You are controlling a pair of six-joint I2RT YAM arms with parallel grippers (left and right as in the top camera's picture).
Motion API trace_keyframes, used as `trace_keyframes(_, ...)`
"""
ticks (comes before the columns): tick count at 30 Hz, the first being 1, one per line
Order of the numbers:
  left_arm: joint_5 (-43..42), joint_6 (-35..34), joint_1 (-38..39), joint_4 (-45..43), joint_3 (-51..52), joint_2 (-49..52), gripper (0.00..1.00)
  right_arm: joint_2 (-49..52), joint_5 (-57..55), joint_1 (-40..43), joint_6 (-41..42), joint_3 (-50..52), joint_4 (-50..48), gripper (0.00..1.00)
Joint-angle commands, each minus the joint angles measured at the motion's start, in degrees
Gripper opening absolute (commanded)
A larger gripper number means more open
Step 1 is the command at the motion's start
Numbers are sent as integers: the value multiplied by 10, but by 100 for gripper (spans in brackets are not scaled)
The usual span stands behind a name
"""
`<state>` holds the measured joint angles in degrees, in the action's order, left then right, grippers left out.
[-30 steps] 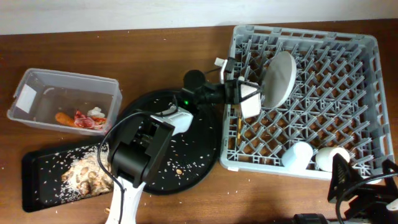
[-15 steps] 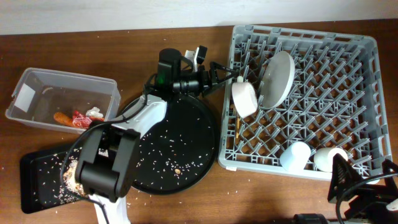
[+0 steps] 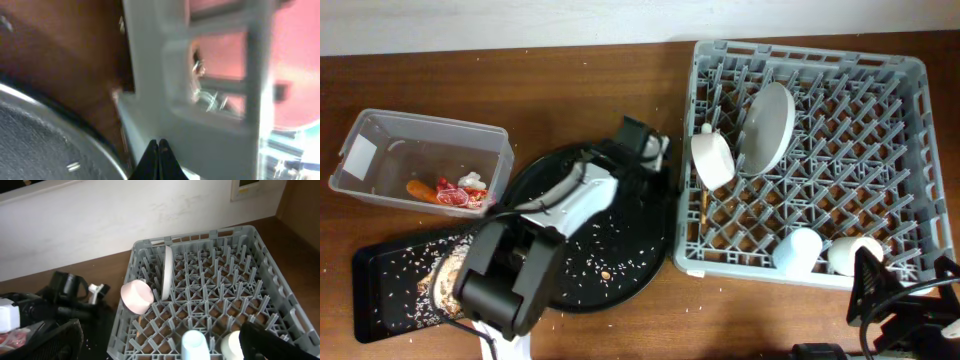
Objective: Sort waste into correct bins and load items into the dishwasher rack
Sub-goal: 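Set the bowl on its side in the rack beside the plate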
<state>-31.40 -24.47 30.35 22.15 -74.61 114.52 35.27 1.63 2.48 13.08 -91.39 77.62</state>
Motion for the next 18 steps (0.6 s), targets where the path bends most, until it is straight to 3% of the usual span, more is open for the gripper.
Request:
trace_keyframes(1, 30, 38, 86, 9, -1, -10, 0, -1, 1, 2, -2, -1, -2, 99)
trace_keyframes(5, 30, 38, 122, 22, -2, -11, 0, -1, 1, 2, -2, -1, -2, 99)
trace_keyframes(9, 44, 38, 65, 76, -13, -61, 7, -1, 1, 2, -2, -1, -2, 99)
trace_keyframes(11, 79, 67, 32, 120, -13, -104, 7, -1, 1, 2, -2, -1, -2, 99)
trace_keyframes(13, 166, 91, 17, 184, -13, -115, 6, -1, 1, 2, -2, -1, -2, 99)
trace_keyframes(14, 195, 104, 17, 207, -10, -106, 2, -1, 1, 2, -2, -1, -2, 99)
trace_keyframes(18, 214, 112, 44, 211, 13, -60, 1, -1, 1, 2, -2, -1, -2, 99)
